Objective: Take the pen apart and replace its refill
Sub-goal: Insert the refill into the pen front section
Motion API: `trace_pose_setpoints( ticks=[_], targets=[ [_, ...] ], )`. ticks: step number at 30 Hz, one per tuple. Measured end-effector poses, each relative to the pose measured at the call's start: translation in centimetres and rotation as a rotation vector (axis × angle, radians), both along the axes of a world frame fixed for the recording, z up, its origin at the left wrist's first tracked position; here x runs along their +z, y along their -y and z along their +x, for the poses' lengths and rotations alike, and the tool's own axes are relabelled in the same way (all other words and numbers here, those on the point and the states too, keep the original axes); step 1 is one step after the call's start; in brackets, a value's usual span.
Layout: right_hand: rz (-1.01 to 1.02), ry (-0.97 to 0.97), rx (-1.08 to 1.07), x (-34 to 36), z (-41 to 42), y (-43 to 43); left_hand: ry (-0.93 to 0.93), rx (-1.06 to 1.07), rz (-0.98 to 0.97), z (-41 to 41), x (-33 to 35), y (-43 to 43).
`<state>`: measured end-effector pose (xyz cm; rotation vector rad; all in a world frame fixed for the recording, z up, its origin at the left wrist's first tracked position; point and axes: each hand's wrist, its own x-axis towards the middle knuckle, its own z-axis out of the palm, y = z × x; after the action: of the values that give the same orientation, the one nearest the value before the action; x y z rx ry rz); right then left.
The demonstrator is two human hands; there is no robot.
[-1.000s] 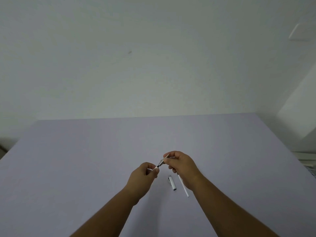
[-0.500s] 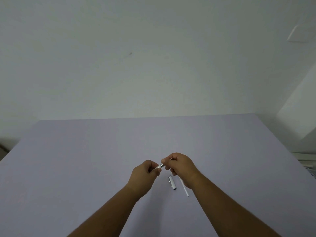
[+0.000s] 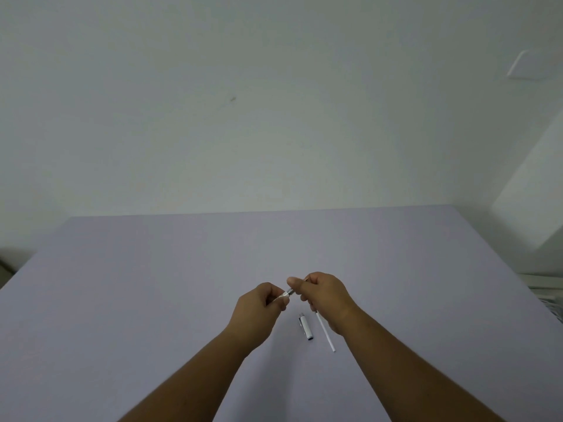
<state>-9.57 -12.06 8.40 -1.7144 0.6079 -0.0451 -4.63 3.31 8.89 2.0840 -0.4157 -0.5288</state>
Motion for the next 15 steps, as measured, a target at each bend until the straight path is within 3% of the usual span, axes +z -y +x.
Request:
trace_pose_setpoints(
  ticks=[6,11,15],
  targets=[
    [0.146,0.107,0.030,0.1,0.0,0.2,-0.012,0.036,-0.018,0.2,0.4,0.6],
    [0.071,0.023,-0.071,0.2,0.3,-0.1,0.007,0.023,-0.015,-0.2,0.3,1.2],
    [0.188,0.122,-0.005,0.1,-0.1,0.4,0.004,0.041,-0.010,0.0,0.6,1.4]
  ],
)
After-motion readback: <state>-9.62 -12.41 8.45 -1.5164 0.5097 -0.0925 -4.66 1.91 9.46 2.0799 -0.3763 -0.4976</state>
